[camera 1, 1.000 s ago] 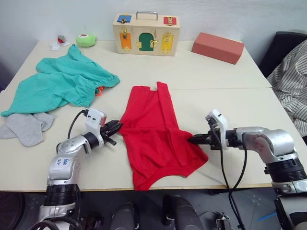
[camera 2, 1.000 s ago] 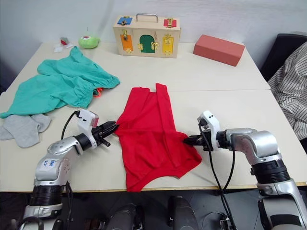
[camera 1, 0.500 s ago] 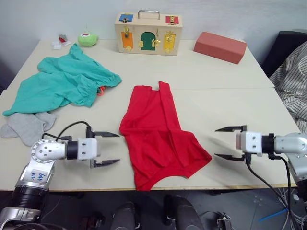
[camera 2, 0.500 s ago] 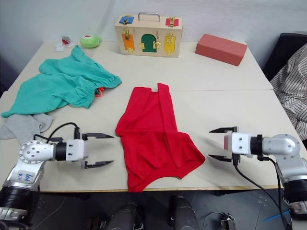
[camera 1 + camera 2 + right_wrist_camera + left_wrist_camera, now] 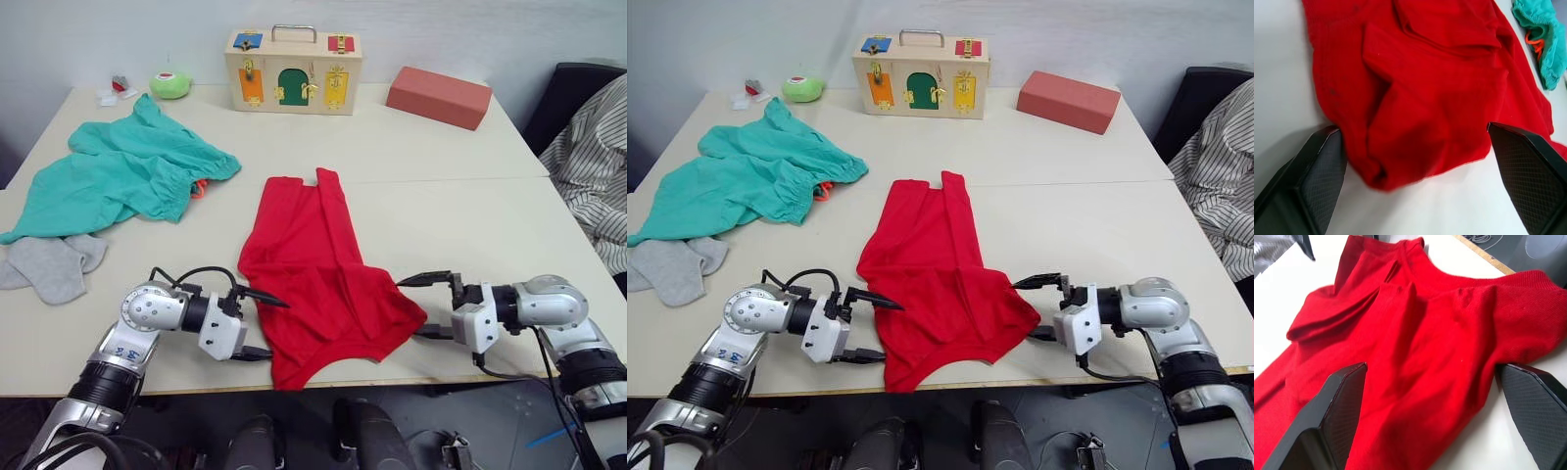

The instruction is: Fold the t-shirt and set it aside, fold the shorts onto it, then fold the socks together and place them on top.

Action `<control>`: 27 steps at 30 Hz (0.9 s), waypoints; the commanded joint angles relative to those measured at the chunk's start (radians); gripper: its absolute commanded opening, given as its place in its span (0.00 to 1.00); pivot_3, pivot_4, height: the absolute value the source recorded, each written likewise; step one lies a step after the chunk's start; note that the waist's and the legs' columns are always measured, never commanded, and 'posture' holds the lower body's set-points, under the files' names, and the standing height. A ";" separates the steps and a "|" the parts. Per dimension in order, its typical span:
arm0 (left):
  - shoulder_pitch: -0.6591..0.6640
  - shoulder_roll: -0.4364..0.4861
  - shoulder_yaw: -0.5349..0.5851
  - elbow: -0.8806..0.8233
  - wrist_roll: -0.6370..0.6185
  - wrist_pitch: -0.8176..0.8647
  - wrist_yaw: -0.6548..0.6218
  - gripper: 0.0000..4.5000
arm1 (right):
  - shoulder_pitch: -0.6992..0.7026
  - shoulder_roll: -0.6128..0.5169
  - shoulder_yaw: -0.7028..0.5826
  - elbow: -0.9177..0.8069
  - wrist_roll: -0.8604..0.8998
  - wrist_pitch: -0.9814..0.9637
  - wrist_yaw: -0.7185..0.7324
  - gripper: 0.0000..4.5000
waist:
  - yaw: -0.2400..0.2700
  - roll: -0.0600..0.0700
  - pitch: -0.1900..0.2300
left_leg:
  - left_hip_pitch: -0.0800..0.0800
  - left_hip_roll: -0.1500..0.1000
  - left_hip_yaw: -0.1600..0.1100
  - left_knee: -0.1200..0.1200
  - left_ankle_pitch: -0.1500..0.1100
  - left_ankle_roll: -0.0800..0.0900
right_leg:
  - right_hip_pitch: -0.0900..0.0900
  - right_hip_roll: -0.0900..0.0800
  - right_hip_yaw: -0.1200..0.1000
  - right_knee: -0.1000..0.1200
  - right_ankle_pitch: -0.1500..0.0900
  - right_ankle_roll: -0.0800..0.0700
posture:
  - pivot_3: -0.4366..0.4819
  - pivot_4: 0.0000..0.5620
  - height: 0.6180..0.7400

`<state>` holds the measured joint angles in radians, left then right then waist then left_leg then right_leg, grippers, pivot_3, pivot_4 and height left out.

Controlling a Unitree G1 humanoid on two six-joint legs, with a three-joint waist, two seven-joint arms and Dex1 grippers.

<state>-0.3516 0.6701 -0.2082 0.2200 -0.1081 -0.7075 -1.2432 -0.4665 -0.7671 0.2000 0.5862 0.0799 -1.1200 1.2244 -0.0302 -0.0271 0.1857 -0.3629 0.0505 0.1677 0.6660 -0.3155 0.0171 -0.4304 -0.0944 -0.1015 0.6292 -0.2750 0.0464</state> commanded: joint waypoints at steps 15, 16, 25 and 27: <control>-0.013 -0.022 -0.081 0.079 0.021 0.006 0.021 0.01 | 0.034 -0.041 0.092 -0.076 0.055 0.106 0.016 0.00 | 0.005 0.004 -0.001 | 0.006 -0.001 -0.002 -0.001 -0.002 0.002 | 0.006 -0.003 0.000 0.001 0.000 0.000 | 0.48 0.27 1.00; -0.005 -0.021 -0.077 0.068 0.002 0.025 0.019 0.01 | 0.049 -0.051 0.093 -0.118 0.075 0.139 0.025 0.00 | 0.004 0.004 -0.001 | 0.006 -0.001 -0.002 -0.001 -0.002 0.002 | 0.006 -0.003 0.000 0.001 0.000 0.000 | 0.48 0.27 1.00; 0.160 0.112 0.008 -0.116 -0.224 0.202 -0.100 0.01 | 0.327 -0.284 0.078 -0.749 0.326 0.660 0.081 0.00 | 0.005 0.007 0.000 | 0.002 0.000 -0.004 -0.002 -0.002 0.002 | 0.003 -0.002 -0.002 0.000 -0.001 -0.002 | 0.48 0.27 1.00; 0.205 0.144 0.029 -0.144 -0.257 0.212 -0.127 0.01 | 0.382 -0.334 0.061 -0.861 0.362 0.763 0.077 0.00 | 0.005 0.007 0.001 | 0.002 0.000 -0.006 -0.002 -0.003 0.001 | 0.003 -0.002 -0.003 -0.001 -0.002 -0.003 | 0.48 0.27 1.00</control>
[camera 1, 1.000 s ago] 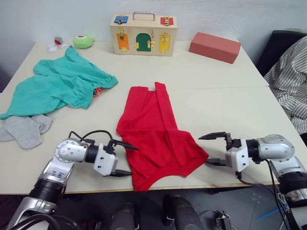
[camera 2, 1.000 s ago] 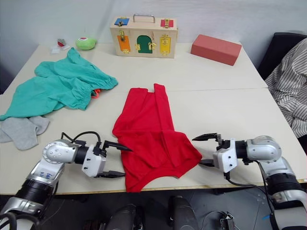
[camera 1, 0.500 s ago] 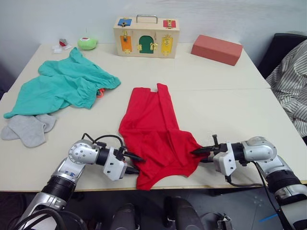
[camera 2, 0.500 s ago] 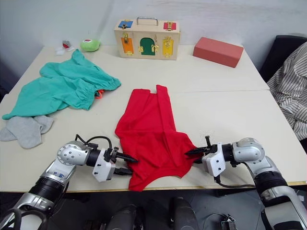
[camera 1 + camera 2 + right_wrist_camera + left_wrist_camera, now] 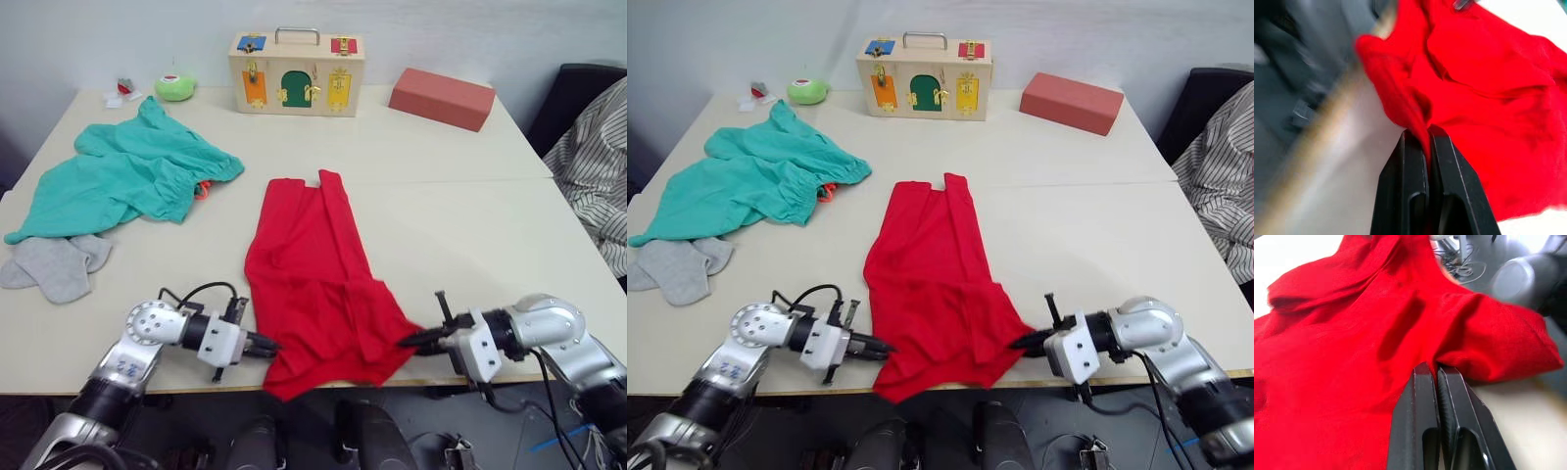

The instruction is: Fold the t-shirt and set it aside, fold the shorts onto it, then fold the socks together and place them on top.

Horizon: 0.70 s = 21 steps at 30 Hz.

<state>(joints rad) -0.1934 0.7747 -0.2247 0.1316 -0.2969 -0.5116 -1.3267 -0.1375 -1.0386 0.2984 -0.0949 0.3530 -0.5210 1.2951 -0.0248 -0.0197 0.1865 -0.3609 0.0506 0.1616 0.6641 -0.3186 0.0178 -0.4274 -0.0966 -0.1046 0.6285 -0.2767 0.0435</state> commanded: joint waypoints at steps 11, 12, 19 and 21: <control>0.166 0.118 0.112 -0.200 -0.129 0.134 -0.079 0.01 | 0.196 -0.149 -0.116 -0.424 0.135 0.488 0.006 0.00 | 0.023 0.000 0.000 | -0.008 0.000 -0.004 0.002 -0.002 0.001 | -0.004 0.001 -0.004 -0.002 -0.001 -0.001 | 0.48 0.27 1.00; 0.176 0.129 0.116 -0.216 -0.134 0.149 -0.084 0.01 | 0.201 -0.159 -0.127 -0.435 0.143 0.508 0.020 0.00 | 0.023 0.000 0.000 | -0.008 0.000 -0.004 0.002 -0.002 0.001 | -0.004 0.001 -0.004 -0.002 -0.001 -0.001 | 0.48 0.27 1.00; 0.202 0.184 0.182 -0.347 -0.268 0.433 -0.042 0.01 | 0.113 -0.153 -0.222 -0.511 0.350 0.757 -0.002 0.00 | 0.024 -0.001 0.000 | -0.009 0.001 -0.006 0.002 -0.005 0.005 | -0.003 0.001 -0.005 -0.003 -0.001 -0.001 | 0.48 0.27 1.00; 0.168 0.193 0.205 -0.348 -0.311 0.545 -0.022 0.01 | 0.037 -0.130 -0.234 -0.487 0.388 0.816 -0.008 0.00 | 0.023 -0.001 0.001 | -0.008 0.001 -0.006 0.003 -0.004 0.005 | -0.003 0.001 -0.005 -0.003 -0.001 -0.001 | 0.48 0.27 1.00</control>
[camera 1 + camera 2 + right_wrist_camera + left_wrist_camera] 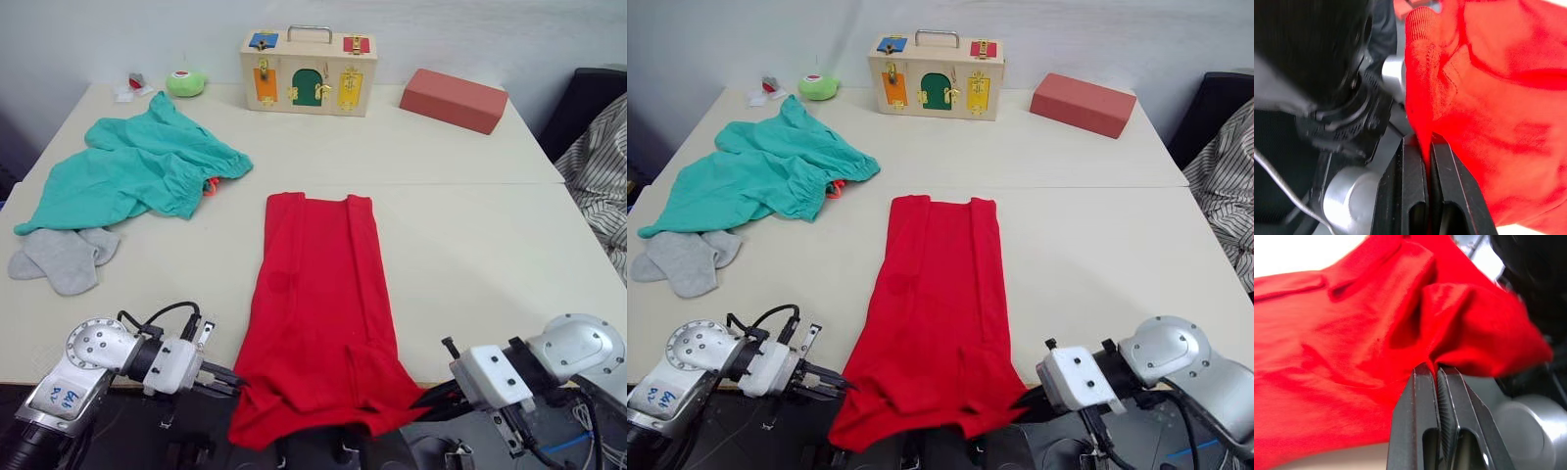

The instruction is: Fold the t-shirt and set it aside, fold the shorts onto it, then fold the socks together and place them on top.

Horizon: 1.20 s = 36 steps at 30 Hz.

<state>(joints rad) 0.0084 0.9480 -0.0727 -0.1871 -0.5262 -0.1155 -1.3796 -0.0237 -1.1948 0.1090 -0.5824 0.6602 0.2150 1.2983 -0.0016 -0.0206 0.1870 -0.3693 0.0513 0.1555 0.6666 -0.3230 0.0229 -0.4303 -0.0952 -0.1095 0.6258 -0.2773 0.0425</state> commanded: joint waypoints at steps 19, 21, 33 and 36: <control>-0.790 -0.331 0.100 0.711 0.038 0.511 0.376 0.01 | -0.958 0.573 0.105 1.231 -0.485 -0.212 -0.148 0.00 | -0.014 -0.001 0.001 | -0.006 -0.002 0.005 0.006 0.008 -0.005 | -0.005 0.002 -0.001 0.004 0.002 0.003 | 0.48 0.27 1.00; -0.821 -0.361 0.114 0.780 0.061 0.493 0.394 0.01 | -1.004 0.607 0.105 1.340 -0.535 -0.270 -0.183 0.00 | -0.022 -0.001 0.001 | -0.009 -0.002 0.007 0.007 0.008 -0.005 | -0.010 0.002 0.000 0.011 0.002 0.003 | 0.48 0.27 1.00; -1.003 -0.459 0.188 1.125 0.160 0.344 0.515 0.01 | -1.150 0.755 0.068 1.681 -0.653 -0.458 -0.337 0.00 | -0.033 -0.001 0.001 | -0.018 -0.001 0.005 0.016 0.008 -0.005 | -0.016 0.001 0.001 0.018 0.002 0.003 | 0.48 0.27 1.00; -1.019 -0.461 0.196 1.167 0.183 0.321 0.521 0.01 | -1.165 0.762 0.051 1.710 -0.664 -0.467 -0.366 0.00 | -0.035 -0.001 0.001 | -0.018 -0.001 0.005 0.016 0.008 -0.005 | -0.016 0.001 0.001 0.018 0.002 0.003 | 0.48 0.27 1.00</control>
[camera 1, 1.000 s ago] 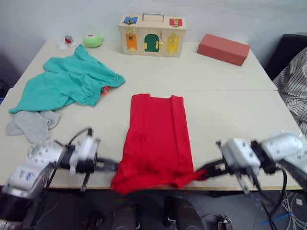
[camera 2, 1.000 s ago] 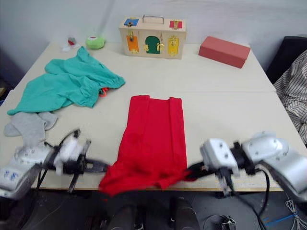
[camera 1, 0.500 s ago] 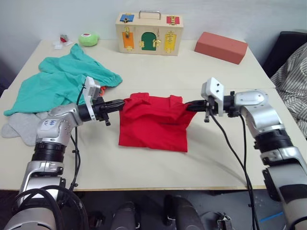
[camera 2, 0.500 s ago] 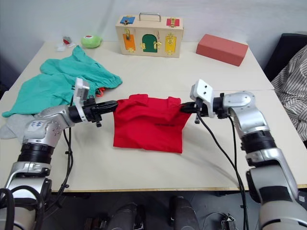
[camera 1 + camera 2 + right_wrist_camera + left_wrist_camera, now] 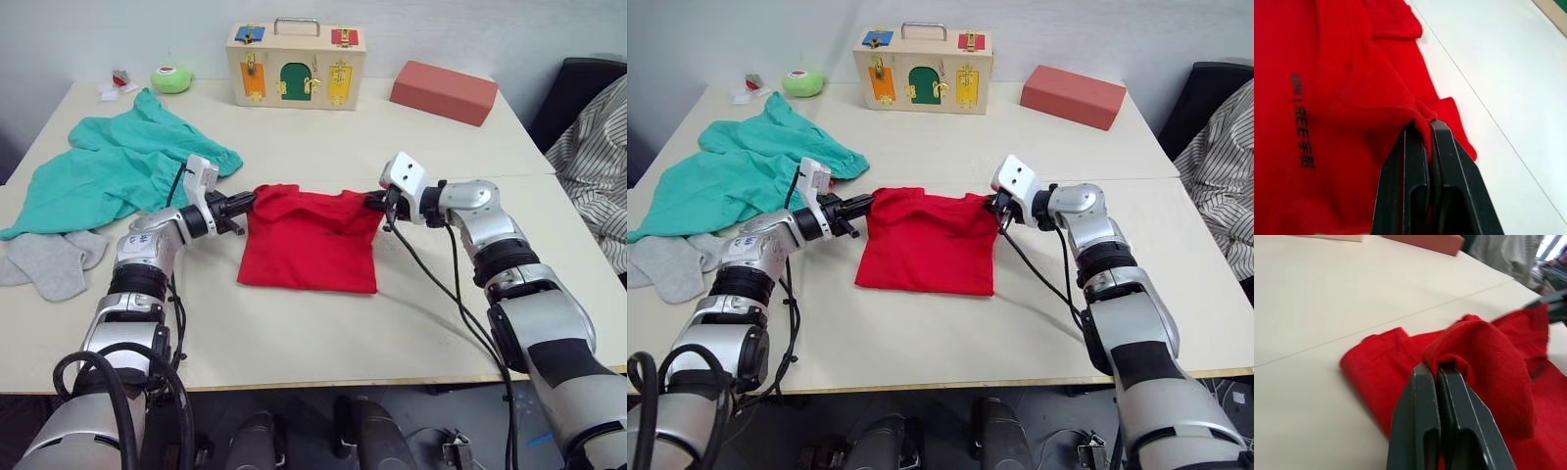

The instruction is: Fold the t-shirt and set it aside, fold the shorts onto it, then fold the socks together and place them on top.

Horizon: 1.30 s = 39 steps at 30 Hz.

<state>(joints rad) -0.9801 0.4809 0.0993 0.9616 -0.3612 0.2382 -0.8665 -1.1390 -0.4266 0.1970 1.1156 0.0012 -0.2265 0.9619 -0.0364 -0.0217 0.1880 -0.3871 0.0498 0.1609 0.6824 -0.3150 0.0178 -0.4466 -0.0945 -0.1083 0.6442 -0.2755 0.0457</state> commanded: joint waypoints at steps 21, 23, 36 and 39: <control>-0.062 -0.011 0.144 0.098 0.076 -0.278 0.216 0.99 | 0.120 0.023 -0.264 -0.214 0.113 0.062 -0.275 1.00 | -0.007 0.000 0.000 | 0.000 0.000 -0.001 0.000 0.000 0.000 | 0.000 -0.001 0.000 0.000 0.000 0.000 | 0.48 0.27 1.00; -0.028 0.005 0.126 0.046 0.087 -0.340 0.138 0.99 | 0.189 0.016 -0.260 -0.348 0.138 0.083 -0.218 1.00 | -0.008 0.000 0.000 | 0.000 0.000 -0.001 -0.001 0.000 0.000 | 0.000 -0.001 0.000 0.000 0.000 0.000 | 0.48 0.27 1.00; 0.463 0.183 -0.080 -0.518 0.145 -0.544 -0.392 0.99 | 0.677 -0.072 -0.017 -1.089 0.133 0.175 0.044 1.00 | -0.008 0.000 0.000 | 0.002 -0.001 -0.001 0.000 -0.001 -0.001 | 0.000 -0.001 0.001 -0.001 0.000 0.000 | 0.48 0.27 1.00; 0.459 0.154 -0.101 -0.499 0.195 -0.562 -0.317 0.99 | 0.693 -0.064 0.018 -1.068 0.081 0.165 0.009 1.00 | 0.007 0.000 0.000 | 0.002 -0.002 -0.001 0.000 0.000 0.000 | 0.000 -0.003 0.001 -0.001 0.000 0.000 | 0.48 0.27 1.00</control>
<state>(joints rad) -0.5070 0.6393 0.0026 0.4792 -0.1919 -0.3027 -1.2223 -0.4498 -0.4962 0.2151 0.0705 0.1016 -0.0429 0.9965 -0.0295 -0.0216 0.1880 -0.3850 0.0482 0.1593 0.6825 -0.3152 0.0179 -0.4465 -0.0975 -0.1076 0.6437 -0.2756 0.0455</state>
